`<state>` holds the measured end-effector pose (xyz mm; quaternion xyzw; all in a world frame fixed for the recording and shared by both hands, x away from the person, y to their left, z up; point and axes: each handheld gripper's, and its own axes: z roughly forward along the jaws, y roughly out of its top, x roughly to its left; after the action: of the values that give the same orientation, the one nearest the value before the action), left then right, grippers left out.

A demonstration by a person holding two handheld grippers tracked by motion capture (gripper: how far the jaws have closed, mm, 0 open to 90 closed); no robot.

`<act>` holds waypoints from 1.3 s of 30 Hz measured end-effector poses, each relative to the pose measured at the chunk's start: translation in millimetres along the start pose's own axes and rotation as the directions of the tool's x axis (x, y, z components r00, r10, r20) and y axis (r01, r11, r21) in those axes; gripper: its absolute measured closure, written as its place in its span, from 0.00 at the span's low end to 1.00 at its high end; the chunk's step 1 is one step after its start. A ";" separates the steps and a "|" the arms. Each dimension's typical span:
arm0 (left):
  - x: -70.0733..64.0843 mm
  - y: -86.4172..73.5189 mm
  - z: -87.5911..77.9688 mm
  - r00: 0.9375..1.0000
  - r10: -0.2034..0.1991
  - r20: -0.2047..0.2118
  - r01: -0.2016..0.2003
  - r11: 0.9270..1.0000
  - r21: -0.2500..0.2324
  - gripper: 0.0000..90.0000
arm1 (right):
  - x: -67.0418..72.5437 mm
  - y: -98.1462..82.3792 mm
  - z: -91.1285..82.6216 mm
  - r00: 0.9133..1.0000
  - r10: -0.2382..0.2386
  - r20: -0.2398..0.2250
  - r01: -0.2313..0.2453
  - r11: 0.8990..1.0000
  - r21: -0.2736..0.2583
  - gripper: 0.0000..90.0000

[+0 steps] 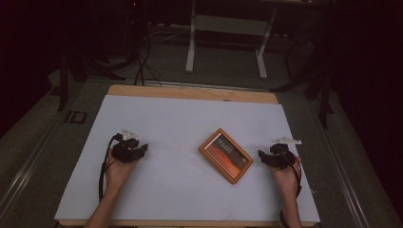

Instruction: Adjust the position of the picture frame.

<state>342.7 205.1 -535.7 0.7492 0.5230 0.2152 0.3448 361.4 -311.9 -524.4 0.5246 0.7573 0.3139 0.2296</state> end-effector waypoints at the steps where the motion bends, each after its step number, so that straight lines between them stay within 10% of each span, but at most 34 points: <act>1: -2.4 1.4 -2.0 0.998 0.005 0.067 -0.005 1.000 -0.001 0.62 | 0.9 0.9 -0.9 1.000 -0.005 -0.012 0.005 1.000 -0.001 0.50; 10: -21.4 10.4 -8.6 0.971 0.086 0.223 -0.082 0.996 -0.027 0.65 | 5.8 3.3 -2.3 0.996 -0.027 -0.086 0.027 1.000 0.000 0.52; 20: -44.8 16.5 -9.1 0.945 0.190 0.265 -0.188 0.982 -0.035 0.93 | 12.5 5.4 -9.3 0.989 -0.055 -0.140 0.053 0.998 -0.019 0.62; 25: -63.6 26.5 -12.1 0.916 0.254 0.312 -0.246 0.967 -0.064 1.00 | 15.1 2.9 -12.8 0.986 -0.051 -0.156 0.048 0.999 -0.023 0.69; 33: -84.7 50.4 -2.8 0.878 0.267 0.398 -0.256 0.963 -0.081 0.99 | 20.1 2.2 -15.4 0.980 -0.042 -0.192 0.037 0.999 -0.032 0.60; 39: -96.5 71.6 9.2 0.861 0.249 0.444 -0.237 0.968 -0.084 0.95 | 24.0 4.6 -18.2 0.979 -0.062 -0.193 0.056 0.998 -0.035 0.56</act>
<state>359.7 97.1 -485.1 0.8339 0.3270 0.0841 0.4365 343.7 -292.5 -508.9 0.4653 0.7867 0.3677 0.1716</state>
